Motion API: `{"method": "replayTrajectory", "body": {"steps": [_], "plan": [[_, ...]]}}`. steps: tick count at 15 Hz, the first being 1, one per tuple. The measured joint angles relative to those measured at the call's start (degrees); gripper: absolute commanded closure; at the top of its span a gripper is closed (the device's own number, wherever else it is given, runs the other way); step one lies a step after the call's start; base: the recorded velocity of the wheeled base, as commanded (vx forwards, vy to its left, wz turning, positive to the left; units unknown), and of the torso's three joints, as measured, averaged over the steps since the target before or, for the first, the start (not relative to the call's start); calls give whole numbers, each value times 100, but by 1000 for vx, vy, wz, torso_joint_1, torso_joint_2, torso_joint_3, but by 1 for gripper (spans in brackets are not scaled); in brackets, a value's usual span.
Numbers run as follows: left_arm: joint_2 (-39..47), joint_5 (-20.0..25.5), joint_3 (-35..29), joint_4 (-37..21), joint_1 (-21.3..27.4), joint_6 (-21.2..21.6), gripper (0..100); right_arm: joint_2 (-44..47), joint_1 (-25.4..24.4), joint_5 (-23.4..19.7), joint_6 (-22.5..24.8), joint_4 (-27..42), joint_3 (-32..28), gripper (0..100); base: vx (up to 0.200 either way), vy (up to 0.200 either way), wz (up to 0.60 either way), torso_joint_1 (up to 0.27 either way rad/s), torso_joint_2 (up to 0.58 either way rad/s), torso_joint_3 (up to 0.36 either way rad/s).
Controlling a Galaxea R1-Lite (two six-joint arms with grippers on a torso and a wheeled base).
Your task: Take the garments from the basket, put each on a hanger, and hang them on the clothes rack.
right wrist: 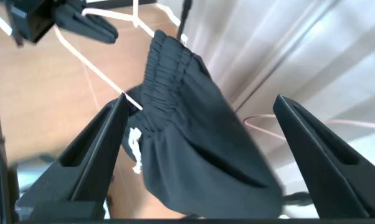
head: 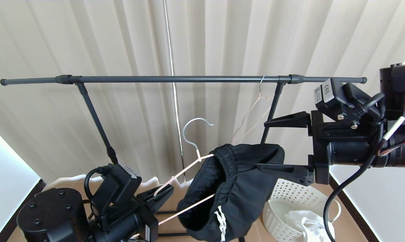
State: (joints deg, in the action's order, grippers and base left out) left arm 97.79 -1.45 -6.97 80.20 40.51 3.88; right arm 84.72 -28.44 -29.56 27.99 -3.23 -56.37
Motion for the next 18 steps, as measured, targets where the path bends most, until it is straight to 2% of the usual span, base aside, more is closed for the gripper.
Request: {"method": "replayTrajectory", "body": {"steps": [3,5,6,9,18], "plan": [[-2,6,163,139,127,206,100,380,223,-446,1048,1790,-1113,0,0,0,0,0,0,0],[-2,6,229,201,218,239,100,816,256,-563,1556,3090,-1994,0,0,0,0,0,0,0],[-2,6,249,205,245,247,100,1042,238,-588,1752,3522,-2320,0,0,0,0,0,0,0],[-2,1,265,205,301,263,100,1554,-22,-479,1872,3697,-2643,0,0,0,0,0,0,0],[-5,-10,266,205,329,293,100,2065,-391,-199,1883,3673,-2745,0,0,0,0,0,0,0]]}}
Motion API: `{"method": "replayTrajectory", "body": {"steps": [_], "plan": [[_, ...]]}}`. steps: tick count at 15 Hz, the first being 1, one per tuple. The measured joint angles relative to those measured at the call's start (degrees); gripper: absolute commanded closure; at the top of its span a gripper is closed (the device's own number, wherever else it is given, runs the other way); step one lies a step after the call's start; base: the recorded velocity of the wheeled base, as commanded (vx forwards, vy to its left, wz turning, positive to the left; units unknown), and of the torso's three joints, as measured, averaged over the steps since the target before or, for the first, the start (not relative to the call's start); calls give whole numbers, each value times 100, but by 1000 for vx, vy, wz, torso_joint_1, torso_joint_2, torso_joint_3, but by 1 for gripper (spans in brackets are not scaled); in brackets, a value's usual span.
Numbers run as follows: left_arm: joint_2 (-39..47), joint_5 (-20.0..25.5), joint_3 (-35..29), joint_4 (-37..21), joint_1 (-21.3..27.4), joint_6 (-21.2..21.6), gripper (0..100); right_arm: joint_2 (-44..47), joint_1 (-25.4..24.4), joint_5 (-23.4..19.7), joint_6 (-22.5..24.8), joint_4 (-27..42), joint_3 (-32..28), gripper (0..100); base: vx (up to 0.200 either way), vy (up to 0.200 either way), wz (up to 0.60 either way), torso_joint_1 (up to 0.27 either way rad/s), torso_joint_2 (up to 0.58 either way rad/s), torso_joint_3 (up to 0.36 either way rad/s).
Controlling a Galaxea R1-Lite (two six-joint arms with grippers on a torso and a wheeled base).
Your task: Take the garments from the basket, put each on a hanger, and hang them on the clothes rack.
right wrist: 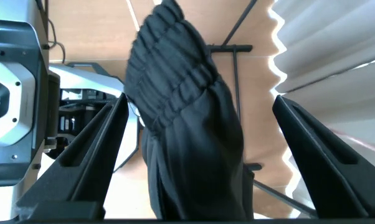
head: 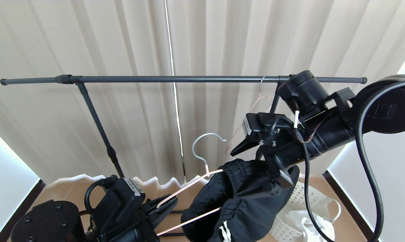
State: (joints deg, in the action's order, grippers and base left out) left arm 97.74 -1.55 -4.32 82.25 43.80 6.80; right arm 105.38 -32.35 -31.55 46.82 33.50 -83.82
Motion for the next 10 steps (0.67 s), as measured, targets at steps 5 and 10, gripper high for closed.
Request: {"method": "replayTrajectory", "body": {"steps": [5,10], "plan": [[-9,-1,18,9,11,56,100,55,-100,158,-20,282,-232,0,0,0,0,0,0,0],[-9,-6,55,74,49,118,100,80,-177,306,-32,1051,-727,0,0,0,0,0,0,0]]}}
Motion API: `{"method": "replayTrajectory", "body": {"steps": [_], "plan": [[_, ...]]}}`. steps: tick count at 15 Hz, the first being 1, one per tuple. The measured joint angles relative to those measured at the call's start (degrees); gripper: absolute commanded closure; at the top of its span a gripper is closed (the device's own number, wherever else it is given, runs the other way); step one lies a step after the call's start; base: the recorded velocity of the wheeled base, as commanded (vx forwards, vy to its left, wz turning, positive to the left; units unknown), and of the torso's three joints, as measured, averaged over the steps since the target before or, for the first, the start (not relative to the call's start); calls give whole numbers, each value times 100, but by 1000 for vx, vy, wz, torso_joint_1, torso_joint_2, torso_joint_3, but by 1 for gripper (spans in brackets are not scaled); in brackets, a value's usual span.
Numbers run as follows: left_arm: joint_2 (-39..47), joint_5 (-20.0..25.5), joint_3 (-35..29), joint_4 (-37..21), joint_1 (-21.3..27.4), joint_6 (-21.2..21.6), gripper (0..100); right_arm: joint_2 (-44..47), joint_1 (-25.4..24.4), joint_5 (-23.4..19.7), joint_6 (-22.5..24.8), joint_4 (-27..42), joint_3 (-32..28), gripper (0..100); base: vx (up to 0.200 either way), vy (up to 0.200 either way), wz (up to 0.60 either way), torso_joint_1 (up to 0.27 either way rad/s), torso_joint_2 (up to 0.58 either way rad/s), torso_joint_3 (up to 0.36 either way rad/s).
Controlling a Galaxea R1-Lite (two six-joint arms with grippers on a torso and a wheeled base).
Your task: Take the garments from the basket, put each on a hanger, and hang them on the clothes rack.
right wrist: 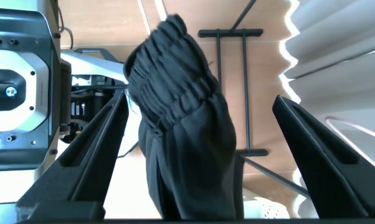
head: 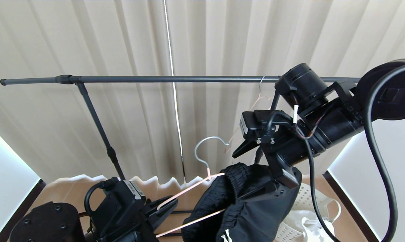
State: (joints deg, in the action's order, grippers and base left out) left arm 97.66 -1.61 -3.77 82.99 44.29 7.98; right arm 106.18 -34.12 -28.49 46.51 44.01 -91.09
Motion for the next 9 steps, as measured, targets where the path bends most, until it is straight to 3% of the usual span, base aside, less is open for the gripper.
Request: {"method": "replayTrajectory", "body": {"steps": [8,9], "plan": [[0,-5,60,139,46,72,100,274,-107,22,-4,24,-211,0,0,0,0,0,0,0],[0,-2,60,139,46,71,100,285,-110,22,-4,28,-216,100,0,0,0,0,0,0]]}}
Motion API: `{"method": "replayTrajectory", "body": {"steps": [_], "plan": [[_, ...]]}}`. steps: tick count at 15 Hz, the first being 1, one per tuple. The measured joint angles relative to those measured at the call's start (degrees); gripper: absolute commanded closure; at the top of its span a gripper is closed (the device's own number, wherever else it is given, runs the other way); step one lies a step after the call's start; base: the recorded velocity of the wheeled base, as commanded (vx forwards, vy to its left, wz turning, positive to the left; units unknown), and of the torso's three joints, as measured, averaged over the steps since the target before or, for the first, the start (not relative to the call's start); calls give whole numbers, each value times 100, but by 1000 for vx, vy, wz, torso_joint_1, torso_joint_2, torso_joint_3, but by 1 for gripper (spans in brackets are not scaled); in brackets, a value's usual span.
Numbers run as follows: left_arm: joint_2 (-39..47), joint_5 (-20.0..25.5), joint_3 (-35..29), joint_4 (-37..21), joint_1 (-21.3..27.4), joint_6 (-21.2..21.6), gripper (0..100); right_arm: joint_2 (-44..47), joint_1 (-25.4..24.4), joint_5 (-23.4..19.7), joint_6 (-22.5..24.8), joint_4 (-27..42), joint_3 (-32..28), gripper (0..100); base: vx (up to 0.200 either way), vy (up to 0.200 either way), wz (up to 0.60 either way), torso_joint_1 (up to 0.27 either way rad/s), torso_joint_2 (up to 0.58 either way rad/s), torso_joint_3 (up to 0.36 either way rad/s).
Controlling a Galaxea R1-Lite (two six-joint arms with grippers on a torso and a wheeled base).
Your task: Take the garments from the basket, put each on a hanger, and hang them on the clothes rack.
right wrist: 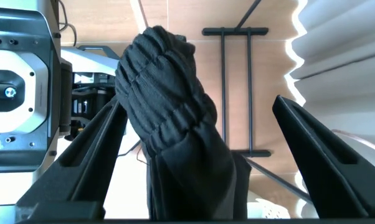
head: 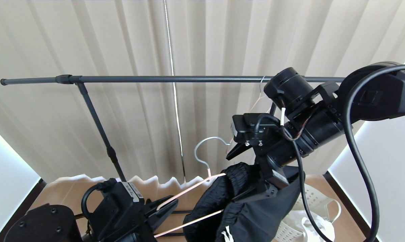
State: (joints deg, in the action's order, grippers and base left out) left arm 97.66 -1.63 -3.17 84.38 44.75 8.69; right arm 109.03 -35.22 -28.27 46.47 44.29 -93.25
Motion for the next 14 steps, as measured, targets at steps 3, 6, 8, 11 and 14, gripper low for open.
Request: {"method": "replayTrajectory", "body": {"steps": [3,6,8,11,14], "plan": [[2,-2,0,-2,-10,1,100,12,-2,-6,-7,10,-2,100,0,0,0,0,0,0],[16,-20,0,-9,-16,-7,100,12,-2,-16,-9,54,63,100,0,0,0,0,0,0],[20,-6,0,-6,-11,-7,100,11,-11,-17,-22,27,110,100,0,0,0,0,0,0],[33,5,0,-5,-21,-11,100,11,-24,-16,-33,13,121,100,0,0,0,0,0,0],[57,9,-7,-5,-33,-18,100,-2,-24,-17,-35,11,124,100,0,0,0,0,0,0]]}}
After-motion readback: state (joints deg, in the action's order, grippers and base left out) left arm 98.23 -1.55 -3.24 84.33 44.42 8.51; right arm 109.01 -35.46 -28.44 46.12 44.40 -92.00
